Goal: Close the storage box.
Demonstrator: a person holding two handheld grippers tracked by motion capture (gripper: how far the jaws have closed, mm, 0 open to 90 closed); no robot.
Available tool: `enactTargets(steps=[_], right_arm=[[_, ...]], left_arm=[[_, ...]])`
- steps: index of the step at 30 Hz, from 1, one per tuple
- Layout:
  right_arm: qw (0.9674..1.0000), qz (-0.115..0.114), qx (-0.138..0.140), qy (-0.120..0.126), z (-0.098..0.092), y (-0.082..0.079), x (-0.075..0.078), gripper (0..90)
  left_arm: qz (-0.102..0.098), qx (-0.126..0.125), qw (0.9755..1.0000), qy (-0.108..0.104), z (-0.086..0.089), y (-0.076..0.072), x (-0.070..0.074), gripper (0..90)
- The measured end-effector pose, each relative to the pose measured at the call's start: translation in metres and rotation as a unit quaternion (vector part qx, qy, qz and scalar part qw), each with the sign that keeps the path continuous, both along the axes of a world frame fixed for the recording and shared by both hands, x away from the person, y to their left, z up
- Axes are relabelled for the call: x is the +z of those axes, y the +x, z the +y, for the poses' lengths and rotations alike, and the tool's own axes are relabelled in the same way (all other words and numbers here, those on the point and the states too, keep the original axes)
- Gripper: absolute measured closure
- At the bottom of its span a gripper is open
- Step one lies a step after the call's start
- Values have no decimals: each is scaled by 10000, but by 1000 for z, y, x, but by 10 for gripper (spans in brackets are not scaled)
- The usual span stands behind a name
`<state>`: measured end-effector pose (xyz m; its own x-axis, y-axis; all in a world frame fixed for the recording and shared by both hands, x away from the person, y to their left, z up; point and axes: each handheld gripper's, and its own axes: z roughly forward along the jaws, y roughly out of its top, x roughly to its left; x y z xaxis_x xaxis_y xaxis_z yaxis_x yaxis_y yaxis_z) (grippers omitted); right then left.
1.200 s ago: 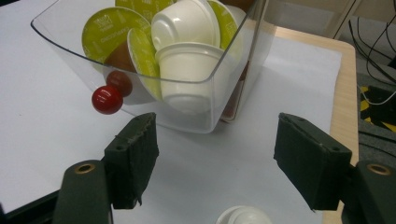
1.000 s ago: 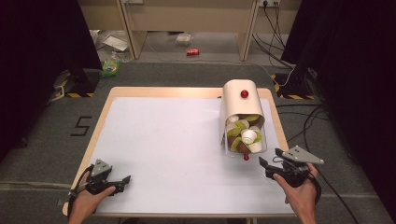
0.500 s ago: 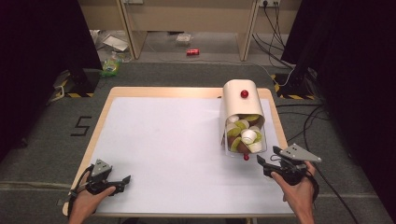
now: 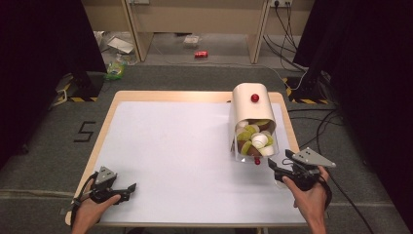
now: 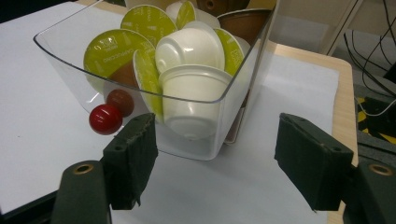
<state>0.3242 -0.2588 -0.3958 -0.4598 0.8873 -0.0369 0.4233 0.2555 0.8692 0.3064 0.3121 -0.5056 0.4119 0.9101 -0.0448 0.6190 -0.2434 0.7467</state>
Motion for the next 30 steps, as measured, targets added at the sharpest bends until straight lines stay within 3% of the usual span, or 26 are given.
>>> enactTargets(steps=[30], right_arm=[[10000,-31,-66,-36,1,6,2,258]], left_arm=[[-3,0,10000,-3,0,0,0,123]])
